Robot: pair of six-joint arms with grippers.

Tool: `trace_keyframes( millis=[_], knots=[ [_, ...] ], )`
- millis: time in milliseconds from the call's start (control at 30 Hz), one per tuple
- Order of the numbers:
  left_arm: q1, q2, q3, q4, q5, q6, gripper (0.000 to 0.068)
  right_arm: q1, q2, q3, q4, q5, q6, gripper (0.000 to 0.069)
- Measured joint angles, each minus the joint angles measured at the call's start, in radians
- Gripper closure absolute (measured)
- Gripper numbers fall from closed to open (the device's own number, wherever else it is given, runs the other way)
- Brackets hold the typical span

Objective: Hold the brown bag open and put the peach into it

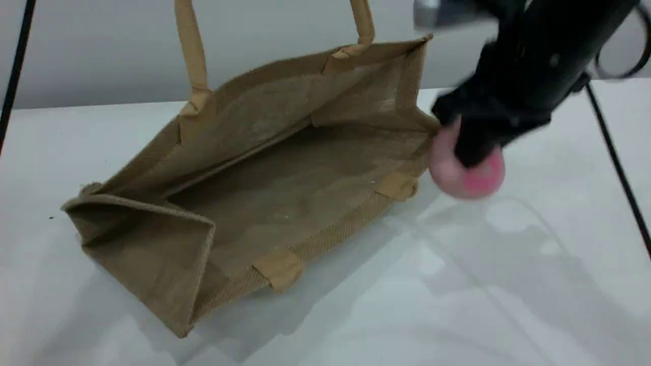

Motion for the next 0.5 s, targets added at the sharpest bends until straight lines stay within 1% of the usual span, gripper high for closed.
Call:
trace_keyframes(
  millis=[67, 200, 400, 500],
  knots=[
    [0.000, 0.000, 0.000, 0.001, 0.000, 0.000, 0.0589, 0.009, -0.045, 0.022, 0.010, -0.028, 0.018, 0.0666],
    [-0.002, -0.001, 0.000, 0.001, 0.000, 0.000, 0.0589, 0.058, -0.126, 0.107, 0.020, -0.155, 0.019, 0.0666],
    [-0.039, -0.001, 0.000, 0.004, 0.000, 0.002, 0.0589, 0.171, -0.138, 0.243, 0.041, -0.396, 0.017, 0.0666],
    [-0.060, -0.001, 0.000, 0.005, 0.000, 0.002, 0.0589, 0.231, -0.125, 0.267, 0.048, -0.525, 0.017, 0.0666]
  ],
)
